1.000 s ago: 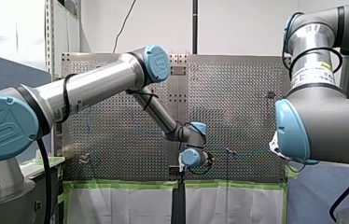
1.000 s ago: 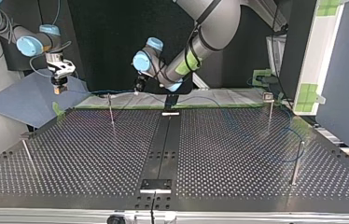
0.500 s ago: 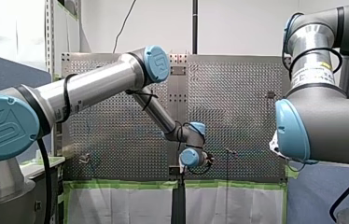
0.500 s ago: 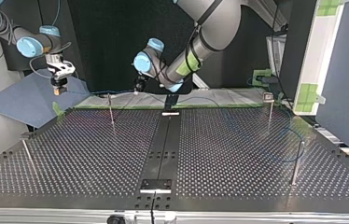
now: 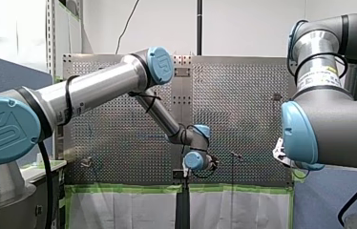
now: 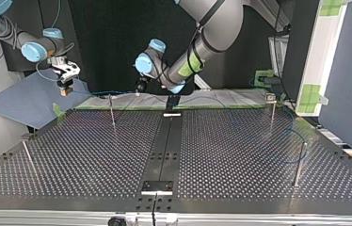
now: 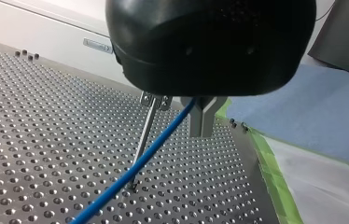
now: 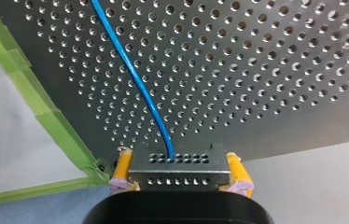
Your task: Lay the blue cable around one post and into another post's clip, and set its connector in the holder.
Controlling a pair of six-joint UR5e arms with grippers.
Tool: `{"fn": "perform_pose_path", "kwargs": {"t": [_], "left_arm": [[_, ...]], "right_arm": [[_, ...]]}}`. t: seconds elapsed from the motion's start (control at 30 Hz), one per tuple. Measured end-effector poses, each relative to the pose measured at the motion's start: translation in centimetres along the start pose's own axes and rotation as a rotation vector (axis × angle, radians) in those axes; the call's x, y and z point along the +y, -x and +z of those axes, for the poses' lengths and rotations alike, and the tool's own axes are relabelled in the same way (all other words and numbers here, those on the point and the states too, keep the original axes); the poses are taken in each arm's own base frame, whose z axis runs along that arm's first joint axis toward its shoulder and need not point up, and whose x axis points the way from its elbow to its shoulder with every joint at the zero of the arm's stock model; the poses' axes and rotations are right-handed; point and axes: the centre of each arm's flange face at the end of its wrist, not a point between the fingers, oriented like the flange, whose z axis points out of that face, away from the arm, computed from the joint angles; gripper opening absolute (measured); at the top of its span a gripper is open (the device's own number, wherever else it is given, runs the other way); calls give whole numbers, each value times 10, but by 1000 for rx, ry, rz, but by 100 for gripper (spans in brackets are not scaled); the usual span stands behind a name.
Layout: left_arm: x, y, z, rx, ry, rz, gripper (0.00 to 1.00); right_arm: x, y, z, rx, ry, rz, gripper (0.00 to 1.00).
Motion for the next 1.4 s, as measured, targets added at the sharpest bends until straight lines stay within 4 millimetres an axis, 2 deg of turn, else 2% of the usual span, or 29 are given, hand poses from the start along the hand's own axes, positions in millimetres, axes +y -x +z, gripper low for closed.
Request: {"fn": "perform_pose_path", "kwargs": {"t": [0.9,1.17,1.4], "left_arm": [[9,12,9,13,13,-3,0],[14,6,12,34,25,1,0],[14,11,16,32,27,-4,0]], "right_arm": [[4,-11,10,39,3,-11,0],[8,-11,12,43,13,-9,0],[11,-7,15,34,14,-6,0]]}}
